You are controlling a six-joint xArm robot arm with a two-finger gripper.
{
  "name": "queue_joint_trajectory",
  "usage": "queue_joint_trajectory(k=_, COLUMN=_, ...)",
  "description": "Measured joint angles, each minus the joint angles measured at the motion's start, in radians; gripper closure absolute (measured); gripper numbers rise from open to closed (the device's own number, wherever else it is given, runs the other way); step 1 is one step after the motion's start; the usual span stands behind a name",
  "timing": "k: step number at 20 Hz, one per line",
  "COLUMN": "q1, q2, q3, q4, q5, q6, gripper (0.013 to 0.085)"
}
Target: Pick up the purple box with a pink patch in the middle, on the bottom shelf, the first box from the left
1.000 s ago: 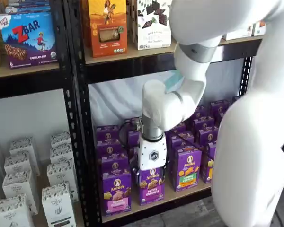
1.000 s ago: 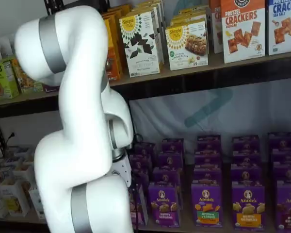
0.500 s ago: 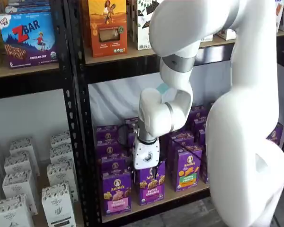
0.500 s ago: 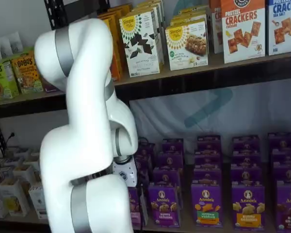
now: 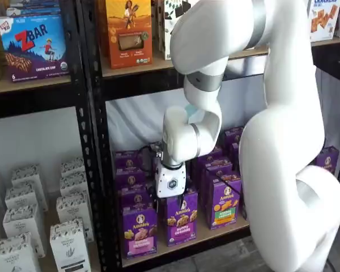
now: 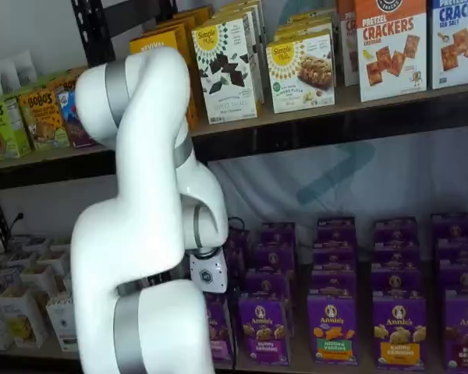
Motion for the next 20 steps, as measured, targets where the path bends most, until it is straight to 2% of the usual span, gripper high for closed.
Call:
queue_joint_trajectory(k=2, q1=0.001, q2=0.024, q3=-0.029, q4=0.052, q5=0.003, q6=-0.05, gripper=0.013)
queue_joint_trajectory(k=3, q1=0.001, q2=0.034, q3=-0.039, q4=0.06, q5=-0.001, q6=-0.057, gripper=0.013)
queue_joint_trajectory(k=5, q1=0.001, q2=0.05, q3=-0.061, q4=0.06, q5=0.004, q6=-0.058, gripper=0.013)
queue_joint_trajectory(k=9, q1=-0.001, q2=0.076, q3=-0.096, q4=0.024, q5=0.021, q6=-0.022, gripper=0.013)
queue_joint_trajectory(k=14, q1=0.004, q2=0.11, q3=-0.133, q4=0.007, q5=0.02, q6=-0.002, gripper=0.013)
queue_joint_trajectory(k=20, q1=0.014, q2=0.139, q3=-0.157, q4=0.038, q5=-0.005, q6=-0.025, gripper=0.013)
